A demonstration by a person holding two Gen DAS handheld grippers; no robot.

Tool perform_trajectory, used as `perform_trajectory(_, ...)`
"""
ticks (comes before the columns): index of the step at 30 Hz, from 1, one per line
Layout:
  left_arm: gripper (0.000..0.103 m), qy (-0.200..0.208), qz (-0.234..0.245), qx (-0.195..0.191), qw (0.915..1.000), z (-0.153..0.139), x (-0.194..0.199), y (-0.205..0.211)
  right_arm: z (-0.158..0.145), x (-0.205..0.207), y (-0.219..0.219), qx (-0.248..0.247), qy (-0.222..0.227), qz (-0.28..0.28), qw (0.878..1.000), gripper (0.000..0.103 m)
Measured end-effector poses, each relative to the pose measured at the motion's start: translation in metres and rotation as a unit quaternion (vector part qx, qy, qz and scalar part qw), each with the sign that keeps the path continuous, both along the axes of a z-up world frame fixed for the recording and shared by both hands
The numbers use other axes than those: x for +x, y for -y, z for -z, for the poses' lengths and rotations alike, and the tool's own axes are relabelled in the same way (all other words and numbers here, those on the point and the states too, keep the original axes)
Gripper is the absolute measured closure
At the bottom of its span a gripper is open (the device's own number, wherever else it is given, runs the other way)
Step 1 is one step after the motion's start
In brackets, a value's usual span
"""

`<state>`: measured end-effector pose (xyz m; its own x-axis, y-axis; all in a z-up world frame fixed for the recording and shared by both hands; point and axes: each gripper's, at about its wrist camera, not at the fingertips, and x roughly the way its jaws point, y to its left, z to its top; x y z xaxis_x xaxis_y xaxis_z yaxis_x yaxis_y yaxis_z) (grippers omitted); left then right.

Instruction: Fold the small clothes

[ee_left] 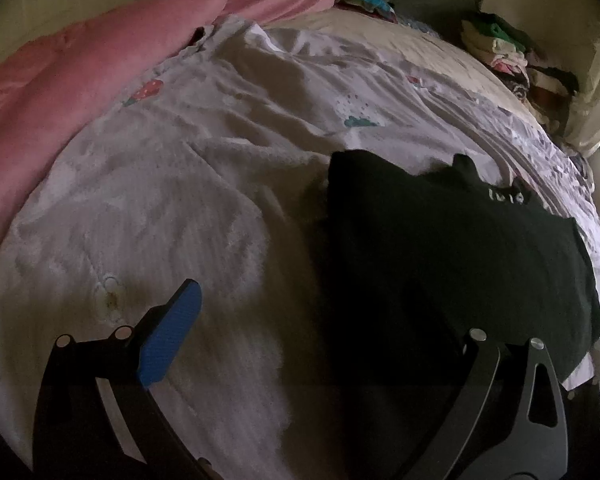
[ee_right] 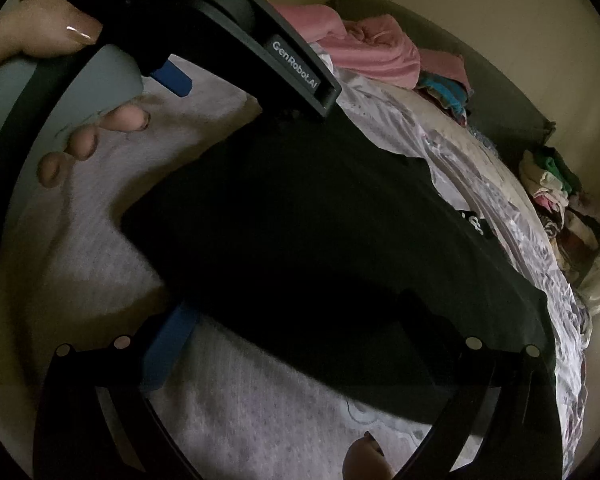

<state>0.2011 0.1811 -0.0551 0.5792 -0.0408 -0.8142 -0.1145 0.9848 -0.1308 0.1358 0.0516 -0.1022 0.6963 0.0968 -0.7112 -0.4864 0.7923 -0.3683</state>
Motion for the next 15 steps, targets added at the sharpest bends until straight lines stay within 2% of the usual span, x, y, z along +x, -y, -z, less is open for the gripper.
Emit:
perform_trajectory(10,0.01,0.006,-0.008,-0.01,0.9999,0.0,0.008,-0.009,0.005,0.023,-0.011,-0.026,0.02,0.004,0.999,0.004)
perform_trajectory(15,0.01,0.003,-0.016,-0.017,0.9997,0.002,0.012,-0.012,0.005,0.031,-0.014,-0.03,0.045,0.013,0.998,0.005)
